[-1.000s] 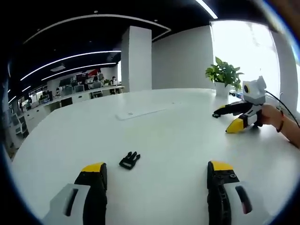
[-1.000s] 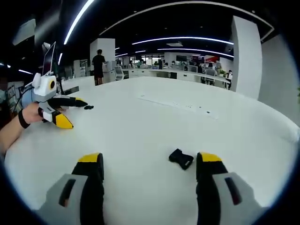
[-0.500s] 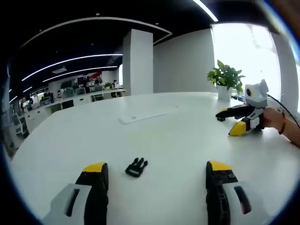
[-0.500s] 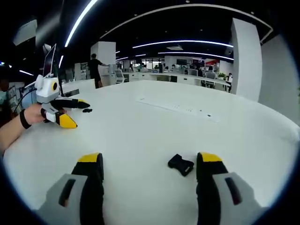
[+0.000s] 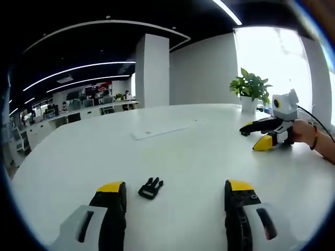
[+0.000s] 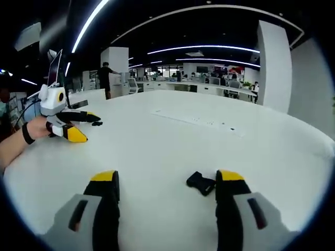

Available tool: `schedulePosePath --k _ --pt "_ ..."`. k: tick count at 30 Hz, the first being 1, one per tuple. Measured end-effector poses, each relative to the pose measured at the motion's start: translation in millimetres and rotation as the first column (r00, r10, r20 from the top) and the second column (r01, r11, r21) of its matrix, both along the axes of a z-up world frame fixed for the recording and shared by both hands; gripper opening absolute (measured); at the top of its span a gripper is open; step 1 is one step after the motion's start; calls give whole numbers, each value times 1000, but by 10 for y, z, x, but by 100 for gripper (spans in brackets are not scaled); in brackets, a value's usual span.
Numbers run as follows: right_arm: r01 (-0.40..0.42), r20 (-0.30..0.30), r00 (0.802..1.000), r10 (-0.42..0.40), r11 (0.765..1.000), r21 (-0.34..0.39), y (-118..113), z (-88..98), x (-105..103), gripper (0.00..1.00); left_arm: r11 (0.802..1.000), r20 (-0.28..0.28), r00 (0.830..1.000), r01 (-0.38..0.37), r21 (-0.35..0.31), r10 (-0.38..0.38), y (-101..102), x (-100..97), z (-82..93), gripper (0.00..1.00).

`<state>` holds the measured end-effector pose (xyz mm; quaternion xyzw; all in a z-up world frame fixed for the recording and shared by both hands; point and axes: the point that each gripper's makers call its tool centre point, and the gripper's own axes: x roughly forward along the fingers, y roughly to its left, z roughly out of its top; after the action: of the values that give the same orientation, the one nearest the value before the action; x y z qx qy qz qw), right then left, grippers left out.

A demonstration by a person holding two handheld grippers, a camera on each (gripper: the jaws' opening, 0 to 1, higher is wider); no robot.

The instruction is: Snap the two parts of the plastic buckle together until the buckle closes and remains connected.

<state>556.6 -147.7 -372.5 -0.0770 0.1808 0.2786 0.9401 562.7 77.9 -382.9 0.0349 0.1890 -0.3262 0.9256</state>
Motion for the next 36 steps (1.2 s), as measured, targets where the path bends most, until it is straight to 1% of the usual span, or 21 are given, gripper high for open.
schedulePosePath --k 4,9,15,19,25,30,33,36 --pt "-5 3 1000 5 1000 2 18 1 -38 71 1000 0 1000 -1 0 1 12 25 1 76" --pt "-13 -1 1000 13 1000 3 38 -1 -58 68 1000 3 1000 5 0 -5 17 -6 6 65" --pt "-23 -2 1000 23 1000 1 66 -4 -72 64 1000 7 1000 2 -2 -2 18 -11 12 61" --pt "-11 7 1000 11 1000 5 50 -8 -56 57 1000 12 1000 -11 -4 11 32 6 15 58" --pt "0 13 1000 0 1000 8 27 -9 -13 53 1000 14 1000 -21 -7 21 44 43 12 54" --pt "0 17 1000 0 1000 12 20 -14 8 49 1000 16 1000 -22 -9 22 41 39 10 53" --pt "-5 21 1000 5 1000 13 25 -8 14 47 1000 14 1000 -22 -8 22 41 29 8 49" --pt "6 24 1000 -7 1000 14 9 -9 15 41 999 13 999 -33 -8 33 55 29 7 44"
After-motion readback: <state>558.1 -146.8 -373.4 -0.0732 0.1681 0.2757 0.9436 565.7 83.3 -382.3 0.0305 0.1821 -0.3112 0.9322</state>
